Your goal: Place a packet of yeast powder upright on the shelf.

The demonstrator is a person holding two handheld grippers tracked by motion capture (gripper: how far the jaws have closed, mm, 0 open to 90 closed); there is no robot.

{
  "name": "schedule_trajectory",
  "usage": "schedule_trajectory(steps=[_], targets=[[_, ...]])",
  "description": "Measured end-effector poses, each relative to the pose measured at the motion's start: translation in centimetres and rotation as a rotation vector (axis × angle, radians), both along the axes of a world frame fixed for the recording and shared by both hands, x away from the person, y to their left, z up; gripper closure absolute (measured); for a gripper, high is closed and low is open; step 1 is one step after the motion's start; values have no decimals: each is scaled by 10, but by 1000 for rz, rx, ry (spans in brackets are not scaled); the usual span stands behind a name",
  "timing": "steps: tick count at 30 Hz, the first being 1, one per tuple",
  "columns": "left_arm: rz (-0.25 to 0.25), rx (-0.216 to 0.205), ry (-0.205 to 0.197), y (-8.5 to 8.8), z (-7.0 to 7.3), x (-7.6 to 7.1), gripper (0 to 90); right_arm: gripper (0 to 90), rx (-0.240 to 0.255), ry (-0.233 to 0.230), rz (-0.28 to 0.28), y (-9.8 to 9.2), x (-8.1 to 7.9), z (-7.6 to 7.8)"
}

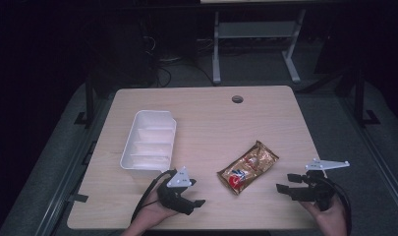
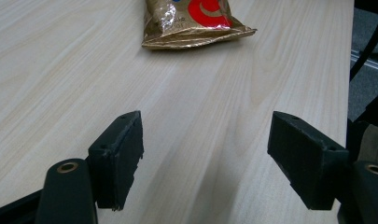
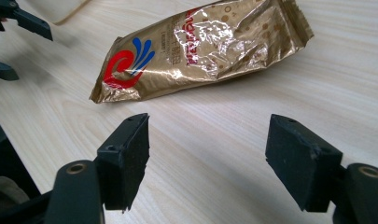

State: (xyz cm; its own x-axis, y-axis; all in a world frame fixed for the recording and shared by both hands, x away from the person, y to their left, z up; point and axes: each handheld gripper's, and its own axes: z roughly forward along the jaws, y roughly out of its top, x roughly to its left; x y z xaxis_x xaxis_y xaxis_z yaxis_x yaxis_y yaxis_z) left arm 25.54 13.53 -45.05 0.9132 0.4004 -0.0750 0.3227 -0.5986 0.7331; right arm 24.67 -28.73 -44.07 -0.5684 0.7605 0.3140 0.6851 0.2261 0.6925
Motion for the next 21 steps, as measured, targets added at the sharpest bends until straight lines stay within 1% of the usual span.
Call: schedule_trajectory(steps=[2,5,6,8,9,10,11,13,14,15,16,17,18,19,20,21], targets=[[0,2,3,0,0,0,270,290,18,13,-2,-1,0,-1],[2,-1,-1,-2,3,0,281,274,10,4,-12,-4,0,0],[0,-2,-1,-2,3,0,281,272,7,-6,-16,-5,0,0],[-2,-4,-1,-3,4,0,287,261,17,-11,-26,-8,0,2],[-9,-2,-7,-6,6,0,294,261,27,-12,-32,-10,0,2],[-9,-2,-7,-6,6,0,303,261,27,-12,-32,-10,0,2],[-15,1,-13,-9,7,1,313,260,34,-15,-44,-13,1,3],[-37,25,-25,-18,10,4,328,259,49,-16,-48,-16,2,3],[-37,25,-25,-18,10,4,335,259,49,-16,-48,-16,2,3],[-52,39,-32,-24,12,6,347,256,55,-15,-54,-18,5,2],[-59,42,-41,-29,13,7,347,256,55,-15,-54,-18,5,2],[-69,47,-54,-39,15,9,369,256,54,-9,-56,-20,7,1],[-69,47,-54,-39,15,9,375,256,54,-9,-56,-20,7,1],[-78,51,-58,-47,16,12,386,256,56,-9,-59,-22,9,1],[-78,51,-58,-47,16,12,392,256,56,-9,-59,-22,9,1],[-78,56,-54,-50,16,14,401,254,54,-12,-59,-23,10,1]])
